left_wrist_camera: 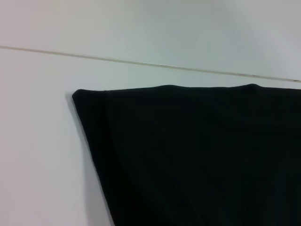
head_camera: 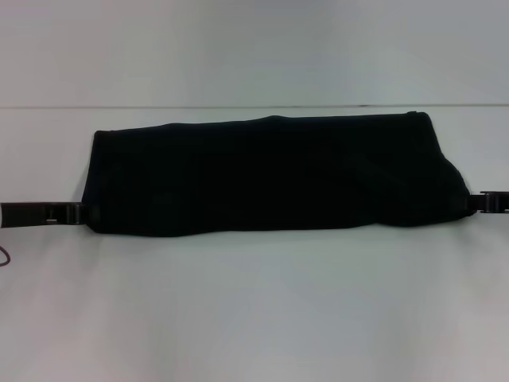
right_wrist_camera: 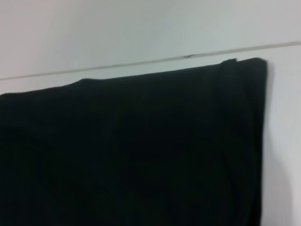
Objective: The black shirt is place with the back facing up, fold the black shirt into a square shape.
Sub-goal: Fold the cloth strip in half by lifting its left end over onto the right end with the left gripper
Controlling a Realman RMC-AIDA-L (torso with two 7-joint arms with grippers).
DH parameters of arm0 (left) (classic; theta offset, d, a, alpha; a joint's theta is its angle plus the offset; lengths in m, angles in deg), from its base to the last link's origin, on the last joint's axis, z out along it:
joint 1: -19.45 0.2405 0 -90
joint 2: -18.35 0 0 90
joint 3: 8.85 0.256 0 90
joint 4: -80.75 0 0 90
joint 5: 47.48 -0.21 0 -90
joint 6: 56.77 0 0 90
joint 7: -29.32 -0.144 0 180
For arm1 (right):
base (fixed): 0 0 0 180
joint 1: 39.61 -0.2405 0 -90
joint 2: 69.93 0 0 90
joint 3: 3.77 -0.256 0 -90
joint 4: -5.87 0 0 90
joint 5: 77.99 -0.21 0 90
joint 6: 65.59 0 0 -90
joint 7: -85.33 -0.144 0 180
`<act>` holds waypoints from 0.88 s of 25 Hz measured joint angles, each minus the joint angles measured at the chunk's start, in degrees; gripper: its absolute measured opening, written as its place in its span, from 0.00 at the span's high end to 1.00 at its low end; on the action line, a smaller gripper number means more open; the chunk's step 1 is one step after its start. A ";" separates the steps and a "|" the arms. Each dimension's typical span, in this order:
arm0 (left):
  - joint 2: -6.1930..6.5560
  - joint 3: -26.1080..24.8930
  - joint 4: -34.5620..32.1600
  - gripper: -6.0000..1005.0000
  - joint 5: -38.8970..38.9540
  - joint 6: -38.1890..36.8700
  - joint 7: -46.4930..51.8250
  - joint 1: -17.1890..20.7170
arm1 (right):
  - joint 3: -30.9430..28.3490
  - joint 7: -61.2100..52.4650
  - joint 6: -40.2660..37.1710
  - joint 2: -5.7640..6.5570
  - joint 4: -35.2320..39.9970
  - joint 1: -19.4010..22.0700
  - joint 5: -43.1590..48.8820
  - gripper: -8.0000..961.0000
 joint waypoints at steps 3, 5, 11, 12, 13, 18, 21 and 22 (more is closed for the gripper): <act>0.07 0.02 0.00 1.00 0.00 0.00 0.00 0.00 | -0.10 -0.01 -0.37 0.16 0.22 0.27 -0.13 0.56; 0.09 0.03 0.00 1.00 0.00 0.01 0.00 0.00 | -0.11 -0.02 -0.50 0.34 0.23 0.35 -0.15 0.63; 0.23 0.04 -0.05 1.00 0.00 0.00 0.00 0.06 | -0.11 -0.05 -0.93 0.61 0.25 0.70 -0.20 0.93; 0.32 0.04 -0.14 1.00 0.00 0.00 -0.01 0.10 | -0.13 -0.05 -1.16 0.69 0.26 0.79 -0.20 0.99; 0.45 0.04 -0.30 1.00 0.00 0.00 -0.02 0.16 | -0.15 -0.05 -1.49 0.81 0.26 0.90 -0.21 0.99; 1.36 -0.04 -0.76 1.00 -0.62 -0.60 -0.42 0.35 | -0.39 -0.05 -3.14 1.64 0.42 1.67 -0.21 0.99; 1.82 -0.21 -0.94 1.00 -1.31 -0.91 -0.53 0.40 | -0.79 -0.04 -4.45 2.00 0.51 2.15 -0.27 0.99; 1.89 -0.34 -1.13 1.00 -2.02 -1.10 -0.53 0.39 | -0.92 0.01 -4.88 2.05 0.54 2.29 -0.27 0.99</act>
